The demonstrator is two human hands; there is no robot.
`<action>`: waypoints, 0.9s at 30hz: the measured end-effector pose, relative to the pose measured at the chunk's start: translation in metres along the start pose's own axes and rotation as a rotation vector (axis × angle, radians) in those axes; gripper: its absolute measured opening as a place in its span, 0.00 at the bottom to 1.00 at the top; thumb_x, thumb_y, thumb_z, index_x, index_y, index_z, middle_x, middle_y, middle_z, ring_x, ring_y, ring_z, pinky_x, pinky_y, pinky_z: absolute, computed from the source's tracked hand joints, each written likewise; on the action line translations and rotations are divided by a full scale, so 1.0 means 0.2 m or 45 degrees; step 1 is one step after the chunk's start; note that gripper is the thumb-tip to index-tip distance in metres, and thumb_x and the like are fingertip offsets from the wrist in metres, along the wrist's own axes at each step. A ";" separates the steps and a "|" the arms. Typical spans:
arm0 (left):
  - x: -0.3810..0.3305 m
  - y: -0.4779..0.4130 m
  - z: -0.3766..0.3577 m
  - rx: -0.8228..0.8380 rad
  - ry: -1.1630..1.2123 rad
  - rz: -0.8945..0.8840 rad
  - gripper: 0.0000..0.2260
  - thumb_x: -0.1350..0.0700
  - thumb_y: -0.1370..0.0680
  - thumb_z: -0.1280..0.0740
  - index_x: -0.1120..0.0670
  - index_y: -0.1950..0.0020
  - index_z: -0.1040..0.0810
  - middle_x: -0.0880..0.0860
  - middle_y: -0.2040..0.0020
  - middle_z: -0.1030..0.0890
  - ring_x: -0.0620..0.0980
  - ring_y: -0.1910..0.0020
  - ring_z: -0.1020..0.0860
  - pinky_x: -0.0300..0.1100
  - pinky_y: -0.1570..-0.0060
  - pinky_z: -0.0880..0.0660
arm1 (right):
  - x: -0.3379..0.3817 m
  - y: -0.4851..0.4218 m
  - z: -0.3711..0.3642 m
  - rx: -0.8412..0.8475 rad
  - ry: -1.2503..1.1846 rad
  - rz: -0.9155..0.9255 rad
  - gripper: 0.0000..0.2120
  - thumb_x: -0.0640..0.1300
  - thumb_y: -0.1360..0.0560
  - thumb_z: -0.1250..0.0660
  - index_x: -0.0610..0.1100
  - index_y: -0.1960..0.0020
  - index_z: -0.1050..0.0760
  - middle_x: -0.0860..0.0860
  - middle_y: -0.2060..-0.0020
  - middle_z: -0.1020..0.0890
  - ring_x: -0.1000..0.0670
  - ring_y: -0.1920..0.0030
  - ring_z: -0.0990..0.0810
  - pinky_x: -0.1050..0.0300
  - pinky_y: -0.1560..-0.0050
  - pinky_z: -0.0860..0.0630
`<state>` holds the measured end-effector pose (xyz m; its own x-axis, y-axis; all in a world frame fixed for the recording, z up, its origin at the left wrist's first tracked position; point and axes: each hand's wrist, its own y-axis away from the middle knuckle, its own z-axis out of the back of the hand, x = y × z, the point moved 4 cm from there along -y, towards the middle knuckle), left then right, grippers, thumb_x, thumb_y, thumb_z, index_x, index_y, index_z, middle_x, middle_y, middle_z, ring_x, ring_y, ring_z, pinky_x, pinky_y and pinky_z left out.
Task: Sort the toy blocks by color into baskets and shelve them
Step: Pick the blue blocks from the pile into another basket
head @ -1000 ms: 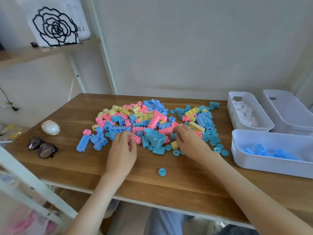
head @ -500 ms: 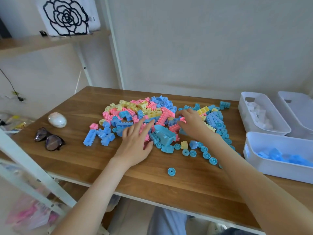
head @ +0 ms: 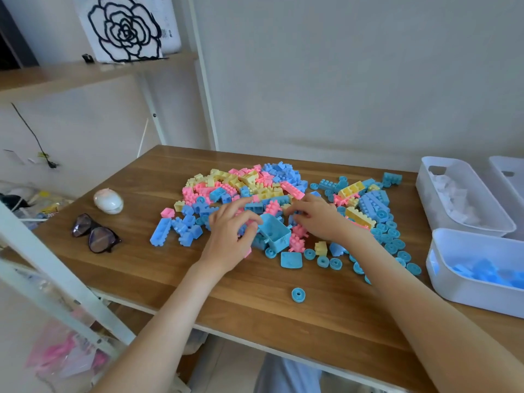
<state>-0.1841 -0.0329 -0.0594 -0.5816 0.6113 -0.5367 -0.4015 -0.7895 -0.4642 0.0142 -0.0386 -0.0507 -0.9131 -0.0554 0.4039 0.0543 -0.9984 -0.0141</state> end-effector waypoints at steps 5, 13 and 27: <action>-0.05 -0.17 -0.01 0.114 -0.109 0.064 0.13 0.53 0.18 0.42 0.46 0.35 0.28 0.44 0.36 0.26 0.44 0.34 0.34 0.44 0.35 0.47 | -0.02 0.03 0.03 0.141 0.064 -0.020 0.16 0.41 0.19 0.47 0.52 0.37 0.27 0.50 0.40 0.29 0.47 0.39 0.30 0.46 0.35 0.35; -0.03 -0.36 -0.08 0.501 -0.480 0.174 0.16 0.57 0.18 0.45 0.41 0.37 0.26 0.45 0.35 0.27 0.50 0.35 0.33 0.49 0.43 0.43 | -0.05 0.07 0.08 0.209 0.051 -0.043 0.15 0.41 0.19 0.44 0.48 0.35 0.28 0.50 0.39 0.27 0.51 0.43 0.28 0.60 0.45 0.32; -0.04 -0.31 -0.10 0.471 -0.529 0.139 0.07 0.54 0.20 0.39 0.45 0.45 0.24 0.45 0.33 0.28 0.49 0.33 0.38 0.50 0.39 0.44 | -0.01 0.06 0.13 -0.174 0.040 0.006 0.12 0.38 0.18 0.49 0.40 0.52 0.28 0.45 0.60 0.28 0.47 0.53 0.32 0.55 0.53 0.36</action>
<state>-0.1402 0.0133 -0.0412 -0.8332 0.5112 -0.2107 -0.5009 -0.8593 -0.1038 0.0262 -0.0499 -0.0284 -0.9253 -0.0586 0.3746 0.0054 -0.9899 -0.1415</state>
